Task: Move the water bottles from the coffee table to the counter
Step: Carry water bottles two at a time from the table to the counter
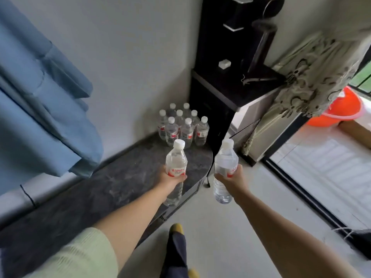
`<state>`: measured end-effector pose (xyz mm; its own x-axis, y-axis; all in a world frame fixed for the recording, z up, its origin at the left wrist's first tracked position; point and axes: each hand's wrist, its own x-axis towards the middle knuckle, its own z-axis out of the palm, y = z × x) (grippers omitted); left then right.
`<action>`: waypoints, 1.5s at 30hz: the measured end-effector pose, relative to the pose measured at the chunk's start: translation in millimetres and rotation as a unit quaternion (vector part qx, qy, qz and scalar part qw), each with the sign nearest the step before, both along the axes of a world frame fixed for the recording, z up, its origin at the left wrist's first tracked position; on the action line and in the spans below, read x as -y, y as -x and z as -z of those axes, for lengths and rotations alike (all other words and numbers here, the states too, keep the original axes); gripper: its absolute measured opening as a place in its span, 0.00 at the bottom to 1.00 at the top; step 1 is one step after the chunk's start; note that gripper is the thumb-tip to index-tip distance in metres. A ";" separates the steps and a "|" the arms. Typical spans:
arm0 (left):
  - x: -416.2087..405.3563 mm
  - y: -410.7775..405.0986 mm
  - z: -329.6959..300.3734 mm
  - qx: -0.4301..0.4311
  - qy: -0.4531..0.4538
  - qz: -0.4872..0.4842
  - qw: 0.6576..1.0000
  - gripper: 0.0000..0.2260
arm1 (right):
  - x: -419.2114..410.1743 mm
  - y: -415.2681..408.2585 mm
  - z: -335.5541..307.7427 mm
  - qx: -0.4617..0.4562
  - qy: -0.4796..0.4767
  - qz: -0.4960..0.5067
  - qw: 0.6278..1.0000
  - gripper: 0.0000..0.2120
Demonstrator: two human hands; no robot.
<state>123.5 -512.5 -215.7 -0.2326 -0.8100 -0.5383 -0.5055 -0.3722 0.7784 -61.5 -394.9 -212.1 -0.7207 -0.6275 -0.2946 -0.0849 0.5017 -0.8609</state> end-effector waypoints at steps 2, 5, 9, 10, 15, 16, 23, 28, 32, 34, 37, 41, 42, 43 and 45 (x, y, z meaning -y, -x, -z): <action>14.4 12.5 9.5 0.017 -0.005 -0.002 1.000 0.23 | 17.1 13.1 15.5 0.012 -0.006 -0.009 1.000 0.19; 44.8 30.5 28.3 0.029 -0.011 -0.007 1.000 0.22 | 50.5 30.0 37.6 0.030 -0.019 -0.023 0.999 0.24; 87.6 54.0 58.0 0.029 -0.026 -0.021 0.999 0.23 | 102.2 50.3 65.7 0.032 -0.043 -0.023 0.998 0.28; 97.1 59.9 65.7 0.024 -0.033 -0.027 0.999 0.24 | 114.1 53.5 70.8 0.031 -0.047 -0.023 0.998 0.28; 139.0 95.1 103.4 0.022 -0.030 -0.072 0.997 0.23 | 169.8 65.9 101.0 0.035 -0.043 -0.018 0.998 0.29; 145.2 101.9 109.4 0.016 -0.024 -0.086 0.996 0.23 | 178.9 68.5 106.8 0.035 -0.038 -0.017 0.999 0.29; 187.4 146.3 160.1 -0.020 0.017 -0.160 0.987 0.24 | 238.7 86.1 172.6 0.036 -0.022 0.045 0.998 0.21; 201.5 164.3 198.1 -0.027 0.062 -0.218 0.973 0.29 | 260.0 84.1 216.1 0.059 -0.027 0.095 0.993 0.27; 203.8 173.1 220.9 -0.053 0.096 -0.215 0.971 0.28 | 263.5 83.0 241.0 0.060 -0.046 0.091 0.993 0.30; 203.6 175.4 227.7 -0.056 0.116 -0.196 0.972 0.28 | 265.0 83.7 247.1 0.062 -0.046 0.068 0.995 0.30; 205.5 176.5 233.2 -0.072 0.117 -0.175 0.975 0.29 | 266.4 90.3 250.1 0.058 -0.050 0.050 0.996 0.33; 203.5 169.8 227.8 -0.055 0.052 -0.143 0.987 0.35 | 258.1 97.7 237.8 0.069 -0.066 -0.012 0.995 0.35; 201.2 167.0 223.0 -0.049 0.034 -0.131 0.990 0.37 | 256.1 99.0 230.4 0.070 -0.067 -0.027 0.995 0.37; 198.4 164.2 220.5 -0.037 0.019 -0.124 0.991 0.39 | 254.5 100.3 225.1 0.072 -0.070 -0.038 0.994 0.38; 194.1 159.5 206.0 -0.013 -0.001 -0.128 0.992 0.42 | 254.0 104.1 208.3 0.080 -0.068 -0.051 0.993 0.42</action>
<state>-36.0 -706.6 -421.7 -0.0336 -0.8431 -0.5367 -0.3753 -0.4871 0.7886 -165.6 -648.9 -420.5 -0.5921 -0.6420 -0.4871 -0.0095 0.6100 -0.7924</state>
